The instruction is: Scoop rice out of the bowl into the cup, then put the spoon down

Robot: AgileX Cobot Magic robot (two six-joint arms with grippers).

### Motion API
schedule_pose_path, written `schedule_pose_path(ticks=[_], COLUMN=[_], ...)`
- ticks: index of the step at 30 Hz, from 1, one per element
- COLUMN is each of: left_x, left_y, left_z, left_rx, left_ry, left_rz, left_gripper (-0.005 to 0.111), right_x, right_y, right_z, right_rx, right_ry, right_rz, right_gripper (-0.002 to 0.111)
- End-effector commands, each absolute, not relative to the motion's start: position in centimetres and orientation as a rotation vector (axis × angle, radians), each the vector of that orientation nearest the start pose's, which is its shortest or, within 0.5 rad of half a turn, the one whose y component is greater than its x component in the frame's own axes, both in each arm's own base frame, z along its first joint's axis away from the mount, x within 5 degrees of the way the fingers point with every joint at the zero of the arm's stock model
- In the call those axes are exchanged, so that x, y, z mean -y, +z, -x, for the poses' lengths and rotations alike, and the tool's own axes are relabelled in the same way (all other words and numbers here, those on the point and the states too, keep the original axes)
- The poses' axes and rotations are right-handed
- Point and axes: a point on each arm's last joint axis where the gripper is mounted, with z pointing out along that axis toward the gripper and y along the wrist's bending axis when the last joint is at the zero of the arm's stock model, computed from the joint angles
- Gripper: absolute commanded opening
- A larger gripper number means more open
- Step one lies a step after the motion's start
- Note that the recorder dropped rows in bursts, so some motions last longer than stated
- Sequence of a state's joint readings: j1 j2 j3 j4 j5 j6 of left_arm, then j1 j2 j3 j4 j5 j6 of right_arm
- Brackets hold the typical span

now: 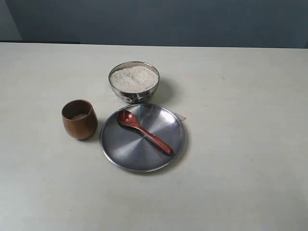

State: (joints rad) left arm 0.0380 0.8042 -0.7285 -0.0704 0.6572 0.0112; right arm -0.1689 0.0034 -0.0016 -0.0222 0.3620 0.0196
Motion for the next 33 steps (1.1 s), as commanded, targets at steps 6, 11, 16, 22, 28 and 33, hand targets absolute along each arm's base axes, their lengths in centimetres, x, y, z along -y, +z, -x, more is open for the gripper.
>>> schedule_pose_path(ticks=[6, 11, 16, 22, 28, 33], left_x=[-0.3, -0.3, -0.3, -0.7, -0.7, -0.8], left_y=[32.4, 32.4, 32.4, 33.4, 35.2, 34.0], left_z=[-15.5, -15.5, -15.5, -13.7, -9.7, -6.7], left_rx=[-2.207, -2.207, -2.208, -2.145, -1.966, -1.882], left_ry=[-0.044, -0.044, -0.032, 0.058, 0.094, 0.139], left_rz=[0.069, 0.069, 0.061, 0.018, 0.008, -0.004], left_gripper=[0.0, 0.0, 0.0, 0.0, 0.0, 0.0], right_x=[1.0, 1.0, 1.0, 1.0, 1.0, 1.0], right_y=[18.1, 18.1, 18.1, 18.1, 18.1, 18.1], right_z=[-5.2, -5.2, -5.2, -5.2, -5.2, -5.2], right_rx=[-1.839, -1.838, -1.838, -1.838, -1.838, -1.838], right_ry=[-0.136, -0.124, -0.124, -0.121, -0.121, -0.121], right_rz=[-0.159, -0.167, -0.167, -0.168, -0.168, -0.168], right_gripper=[0.0, 0.0, 0.0, 0.0, 0.0, 0.0])
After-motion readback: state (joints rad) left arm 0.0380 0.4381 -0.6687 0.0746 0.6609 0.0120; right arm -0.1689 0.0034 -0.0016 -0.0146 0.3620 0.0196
